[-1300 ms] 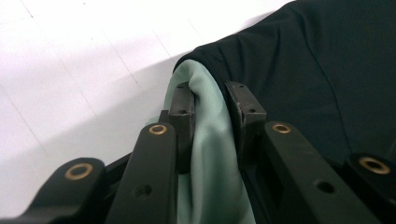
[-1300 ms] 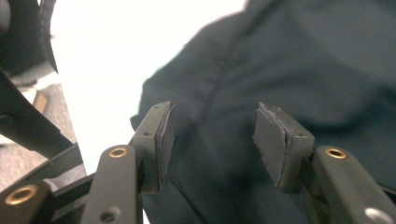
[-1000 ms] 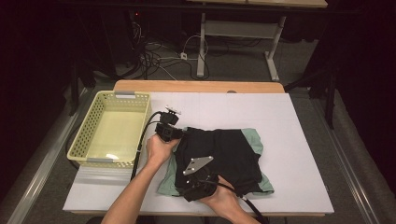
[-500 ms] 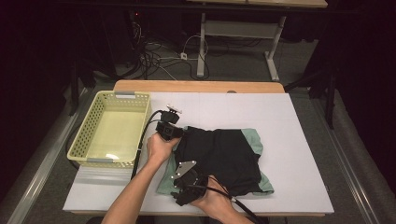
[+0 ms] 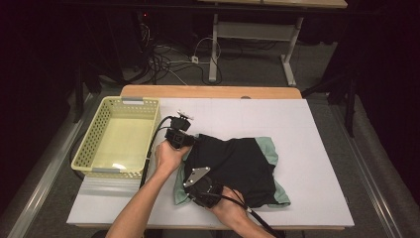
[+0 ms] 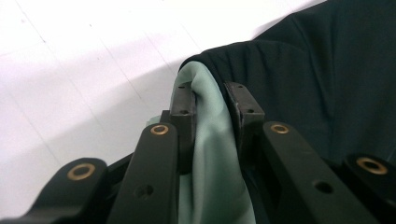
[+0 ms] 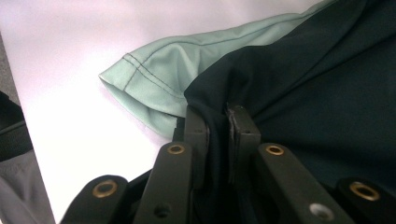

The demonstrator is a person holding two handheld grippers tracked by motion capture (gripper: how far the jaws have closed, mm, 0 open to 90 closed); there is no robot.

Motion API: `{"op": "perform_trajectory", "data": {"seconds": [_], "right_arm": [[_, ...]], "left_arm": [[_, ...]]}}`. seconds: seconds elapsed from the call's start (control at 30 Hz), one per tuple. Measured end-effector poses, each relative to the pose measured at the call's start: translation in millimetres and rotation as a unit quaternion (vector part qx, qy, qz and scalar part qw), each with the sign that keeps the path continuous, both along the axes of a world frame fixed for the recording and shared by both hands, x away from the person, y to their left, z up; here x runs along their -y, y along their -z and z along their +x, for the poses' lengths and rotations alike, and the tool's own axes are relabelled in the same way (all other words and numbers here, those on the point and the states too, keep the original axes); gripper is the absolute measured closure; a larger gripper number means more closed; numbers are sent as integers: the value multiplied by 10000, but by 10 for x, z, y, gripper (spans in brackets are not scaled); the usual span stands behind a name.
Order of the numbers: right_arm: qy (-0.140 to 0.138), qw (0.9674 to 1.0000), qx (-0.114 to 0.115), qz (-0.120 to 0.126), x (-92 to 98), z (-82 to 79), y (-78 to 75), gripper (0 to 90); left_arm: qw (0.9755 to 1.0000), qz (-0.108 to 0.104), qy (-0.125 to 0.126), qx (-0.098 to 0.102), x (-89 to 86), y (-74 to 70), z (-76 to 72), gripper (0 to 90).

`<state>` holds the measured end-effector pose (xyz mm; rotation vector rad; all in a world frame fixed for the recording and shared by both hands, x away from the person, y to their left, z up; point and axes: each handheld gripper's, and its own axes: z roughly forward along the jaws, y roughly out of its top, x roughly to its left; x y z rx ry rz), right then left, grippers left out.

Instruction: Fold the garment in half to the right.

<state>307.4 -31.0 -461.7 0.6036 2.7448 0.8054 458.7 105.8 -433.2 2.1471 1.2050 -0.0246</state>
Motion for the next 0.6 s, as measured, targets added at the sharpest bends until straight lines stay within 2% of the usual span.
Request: {"op": "perform_trajectory", "data": {"seconds": [0.17, 0.2, 0.23, 0.27, 0.3, 0.33, 0.37, 0.43, 0.6], "right_arm": [[-13, 9997, -45, 250, 48, 10, -128, 826], [-5, 9994, -40, 332, 48, 4, -162, 827], [-32, 9992, -45, 396, 49, 0, -201, 826], [-64, 9989, -40, 468, 52, -2, -240, 827], [-79, 9983, -55, 572, 52, -6, -275, 827], [-93, 9978, -64, 659, 54, -11, -310, 827], [-135, 9971, -75, 746, 52, -14, -341, 826], [-173, 9955, -101, 930, 42, -25, -390, 826], [-190, 9916, -85, 1276, 53, -36, -391, 825]], "left_arm": [[9999, 102, -3, 17, -27, -90, 3, 737], [9999, 129, -28, 50, -36, -149, -4, 737], [9999, 129, -28, 50, -36, -149, -4, 737], [9998, 172, -52, 92, -55, -223, -23, 738], [9998, 172, -52, 92, -55, -223, -23, 738], [9996, 261, -44, 133, -102, -309, -45, 738], [9996, 261, -44, 133, -102, -309, -45, 738], [9991, 370, -80, 171, -183, -411, -78, 738], [9985, 505, -151, 147, -243, -427, -98, 738]]}}
